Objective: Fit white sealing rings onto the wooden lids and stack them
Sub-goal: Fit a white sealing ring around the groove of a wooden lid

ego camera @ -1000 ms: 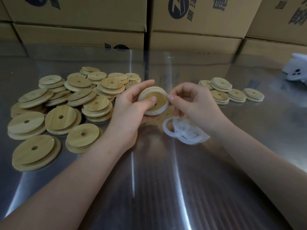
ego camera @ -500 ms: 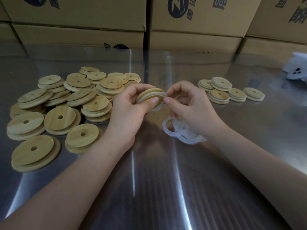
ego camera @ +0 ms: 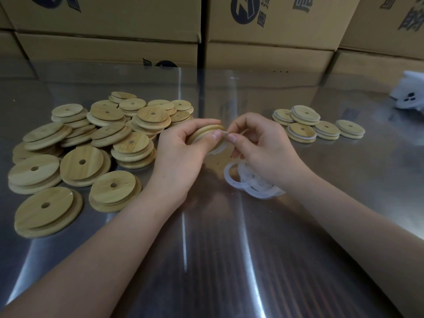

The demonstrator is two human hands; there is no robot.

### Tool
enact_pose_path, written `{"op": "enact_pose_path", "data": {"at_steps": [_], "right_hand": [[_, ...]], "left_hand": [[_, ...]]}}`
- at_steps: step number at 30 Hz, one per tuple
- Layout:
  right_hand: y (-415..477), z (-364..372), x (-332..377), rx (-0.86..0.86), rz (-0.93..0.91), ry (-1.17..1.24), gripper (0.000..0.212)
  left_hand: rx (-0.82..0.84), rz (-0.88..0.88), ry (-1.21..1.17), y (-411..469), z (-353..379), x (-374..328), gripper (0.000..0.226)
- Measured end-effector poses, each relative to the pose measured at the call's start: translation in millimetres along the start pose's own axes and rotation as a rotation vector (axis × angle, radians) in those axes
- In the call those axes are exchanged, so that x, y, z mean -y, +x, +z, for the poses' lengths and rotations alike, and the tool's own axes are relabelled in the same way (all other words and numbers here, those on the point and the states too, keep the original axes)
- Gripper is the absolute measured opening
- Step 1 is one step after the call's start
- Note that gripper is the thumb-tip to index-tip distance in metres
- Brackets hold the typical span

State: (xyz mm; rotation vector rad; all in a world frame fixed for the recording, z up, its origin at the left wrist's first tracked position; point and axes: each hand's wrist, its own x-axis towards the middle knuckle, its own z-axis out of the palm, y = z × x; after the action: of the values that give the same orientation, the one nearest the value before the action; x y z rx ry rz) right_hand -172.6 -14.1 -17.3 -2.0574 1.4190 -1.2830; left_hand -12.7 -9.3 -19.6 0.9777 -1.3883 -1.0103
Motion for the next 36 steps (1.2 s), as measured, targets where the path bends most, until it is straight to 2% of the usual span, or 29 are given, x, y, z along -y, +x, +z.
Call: {"op": "enact_pose_path", "data": {"at_steps": [5,11,19,28,36], "right_hand": [[1.8,-3.6,1.0,0.015,-0.014,-0.111,0.029],[2.2,-2.8,1.3,-0.007,-0.079,-0.281,0.016],[-1.6,-5.1,0.1,0.0,-0.159,-0.166,0.017],[-3.5,-3.3,2.4,-0.013,-0.288,-0.116,0.004],[-3.3,-4.1,-1.4,0.001,-0.112,0.095,0.013]], "left_hand": [[0.008,0.021,0.03,0.3,1.3,0.4,0.02],[0.01,0.058,0.069,1.0,-0.3,2.4,0.021],[0.013,0.125,0.136,1.3,-1.5,5.9,0.022],[0.065,0.131,0.217,-0.5,-1.3,4.0,0.021],[-0.019,0.121,0.107,2.6,-3.5,4.0,0.023]]}}
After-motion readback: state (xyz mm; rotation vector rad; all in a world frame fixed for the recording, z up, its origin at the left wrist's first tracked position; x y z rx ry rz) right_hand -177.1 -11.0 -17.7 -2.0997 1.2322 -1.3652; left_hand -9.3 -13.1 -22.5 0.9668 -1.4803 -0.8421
